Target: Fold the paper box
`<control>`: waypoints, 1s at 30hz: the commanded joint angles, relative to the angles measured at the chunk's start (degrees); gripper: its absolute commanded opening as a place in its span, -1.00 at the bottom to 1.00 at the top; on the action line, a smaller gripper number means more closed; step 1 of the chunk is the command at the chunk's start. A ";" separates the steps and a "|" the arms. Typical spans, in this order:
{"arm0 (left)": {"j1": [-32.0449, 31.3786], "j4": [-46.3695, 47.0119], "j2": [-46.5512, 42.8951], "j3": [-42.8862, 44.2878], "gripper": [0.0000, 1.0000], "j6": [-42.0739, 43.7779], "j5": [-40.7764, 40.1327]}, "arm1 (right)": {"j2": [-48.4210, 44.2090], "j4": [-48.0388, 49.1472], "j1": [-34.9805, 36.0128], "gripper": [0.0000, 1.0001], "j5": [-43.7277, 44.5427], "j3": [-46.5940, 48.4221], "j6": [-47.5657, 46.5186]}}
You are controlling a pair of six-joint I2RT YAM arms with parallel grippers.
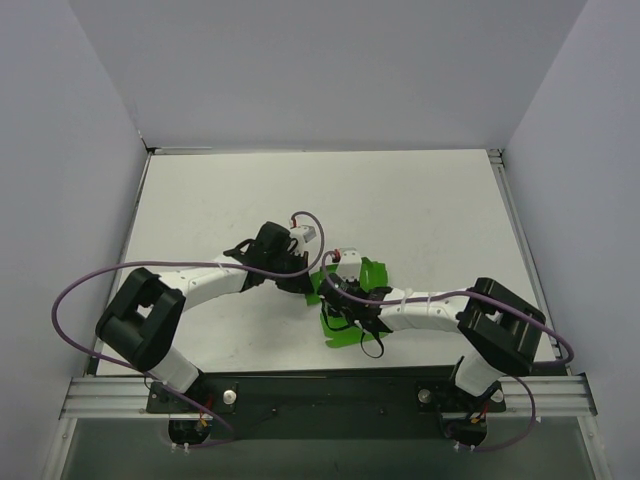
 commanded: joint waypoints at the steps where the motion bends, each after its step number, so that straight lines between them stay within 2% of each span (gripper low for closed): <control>1: -0.55 -2.38 -2.83 2.73 -1.00 1.79 2.08 | 3.30 -16.26 0.43 -0.92 11.86 1.21 -0.49; 6: -0.90 -2.73 -3.18 3.08 -1.00 2.23 1.64 | 4.18 -18.29 1.23 -0.82 13.63 2.01 1.01; 10: -0.99 -2.91 -3.44 3.08 -1.00 2.23 1.64 | 3.92 -19.00 1.49 -0.63 14.43 1.74 1.54; 15: -1.43 -2.82 -3.45 3.08 -1.00 2.58 1.64 | 4.01 -18.91 1.58 -0.58 14.60 1.83 1.63; 16: -1.60 -2.74 -3.45 2.90 -1.00 2.67 1.38 | 3.57 -18.91 1.58 -0.51 14.43 1.66 1.45; 19: -1.61 -2.74 -4.06 2.21 -1.00 2.85 -1.60 | -0.72 -19.70 1.58 -0.31 13.29 0.52 2.23; 21: -1.61 -0.63 -5.46 1.15 -1.00 3.02 -4.32 | -6.43 -21.19 1.49 -0.11 11.72 -1.06 3.38; 24: -2.22 1.66 -7.13 -0.43 -1.00 4.16 -7.49 | -15.31 -22.59 1.14 0.09 8.47 -2.56 4.52; 30: -6.95 3.59 -9.33 -2.28 -1.00 7.41 -15.48 | -28.41 -21.91 -2.55 0.23 -1.64 -2.91 15.13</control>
